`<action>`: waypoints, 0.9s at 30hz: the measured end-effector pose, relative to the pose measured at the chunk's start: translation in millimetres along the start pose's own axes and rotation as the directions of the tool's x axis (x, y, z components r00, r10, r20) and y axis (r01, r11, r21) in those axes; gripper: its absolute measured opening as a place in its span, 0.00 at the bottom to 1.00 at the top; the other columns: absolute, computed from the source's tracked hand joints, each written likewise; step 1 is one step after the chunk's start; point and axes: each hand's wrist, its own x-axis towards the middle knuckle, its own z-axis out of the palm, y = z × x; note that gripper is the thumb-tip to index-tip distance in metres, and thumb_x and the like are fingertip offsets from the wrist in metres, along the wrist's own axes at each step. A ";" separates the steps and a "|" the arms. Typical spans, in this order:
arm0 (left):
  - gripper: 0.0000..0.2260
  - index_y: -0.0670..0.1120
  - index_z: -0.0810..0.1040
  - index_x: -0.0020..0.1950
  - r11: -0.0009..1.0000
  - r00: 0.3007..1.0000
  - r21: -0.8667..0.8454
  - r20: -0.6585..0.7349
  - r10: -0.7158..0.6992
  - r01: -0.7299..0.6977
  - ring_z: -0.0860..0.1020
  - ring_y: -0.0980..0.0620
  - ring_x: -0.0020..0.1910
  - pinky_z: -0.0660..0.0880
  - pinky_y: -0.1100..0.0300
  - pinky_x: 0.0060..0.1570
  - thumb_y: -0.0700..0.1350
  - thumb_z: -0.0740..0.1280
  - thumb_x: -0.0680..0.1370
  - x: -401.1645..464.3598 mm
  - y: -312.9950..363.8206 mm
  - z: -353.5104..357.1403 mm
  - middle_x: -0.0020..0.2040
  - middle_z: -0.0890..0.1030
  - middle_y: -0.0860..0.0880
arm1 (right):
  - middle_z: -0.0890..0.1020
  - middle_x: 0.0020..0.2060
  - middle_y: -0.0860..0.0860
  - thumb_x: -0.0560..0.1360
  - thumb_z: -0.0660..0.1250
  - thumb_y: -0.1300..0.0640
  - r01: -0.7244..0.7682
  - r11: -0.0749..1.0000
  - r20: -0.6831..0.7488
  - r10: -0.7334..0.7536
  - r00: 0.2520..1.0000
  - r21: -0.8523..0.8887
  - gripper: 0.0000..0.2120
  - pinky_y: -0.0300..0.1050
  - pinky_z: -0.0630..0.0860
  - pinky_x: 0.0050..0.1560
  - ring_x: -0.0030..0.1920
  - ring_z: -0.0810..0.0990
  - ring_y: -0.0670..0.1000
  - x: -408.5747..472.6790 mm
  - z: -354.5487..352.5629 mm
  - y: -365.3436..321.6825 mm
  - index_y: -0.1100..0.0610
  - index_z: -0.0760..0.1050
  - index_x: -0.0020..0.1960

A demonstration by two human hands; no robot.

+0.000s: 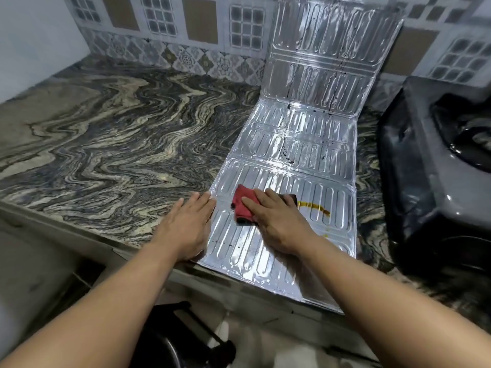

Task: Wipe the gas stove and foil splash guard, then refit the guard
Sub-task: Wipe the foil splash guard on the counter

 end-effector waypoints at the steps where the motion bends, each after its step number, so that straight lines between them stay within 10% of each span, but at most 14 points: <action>1: 0.26 0.49 0.49 0.81 1.000 1.000 -0.019 -0.007 -0.003 0.003 0.46 0.51 0.80 0.43 0.52 0.77 0.51 0.49 0.83 0.5 2.5 0.1 0.81 0.47 0.51 | 0.55 0.78 0.50 0.82 0.51 0.50 -0.024 1.000 -0.004 0.023 1.000 -0.007 0.25 0.58 0.50 0.71 0.76 0.53 0.56 -5.8 -1.6 6.0 0.43 0.51 0.78; 17: 0.22 0.45 0.64 0.77 0.942 0.997 -0.326 -0.050 0.061 -0.074 0.55 0.49 0.79 0.52 0.54 0.78 0.46 0.59 0.83 9.9 27.4 2.3 0.79 0.61 0.49 | 0.53 0.79 0.51 0.83 0.49 0.47 -0.339 0.941 0.019 0.338 0.941 0.012 0.25 0.59 0.53 0.73 0.77 0.52 0.56 -53.1 -0.3 75.4 0.43 0.48 0.78; 23: 0.20 0.44 0.66 0.76 0.915 0.997 -0.397 -0.048 0.055 -0.070 0.57 0.52 0.79 0.51 0.59 0.76 0.45 0.57 0.84 9.3 22.9 -4.6 0.79 0.62 0.50 | 0.59 0.76 0.53 0.80 0.56 0.55 -0.611 0.788 -0.109 0.616 0.780 0.080 0.28 0.68 0.54 0.71 0.75 0.57 0.57 -80.8 12.1 74.2 0.48 0.52 0.78; 27: 0.20 0.45 0.66 0.76 0.908 0.998 -0.416 -0.042 0.039 -0.053 0.56 0.53 0.79 0.50 0.60 0.75 0.46 0.56 0.84 7.3 24.5 -4.9 0.79 0.62 0.51 | 0.60 0.75 0.54 0.76 0.61 0.53 -0.526 0.851 -0.113 0.522 0.845 -0.003 0.33 0.67 0.58 0.68 0.73 0.58 0.58 -80.6 17.1 33.0 0.48 0.51 0.78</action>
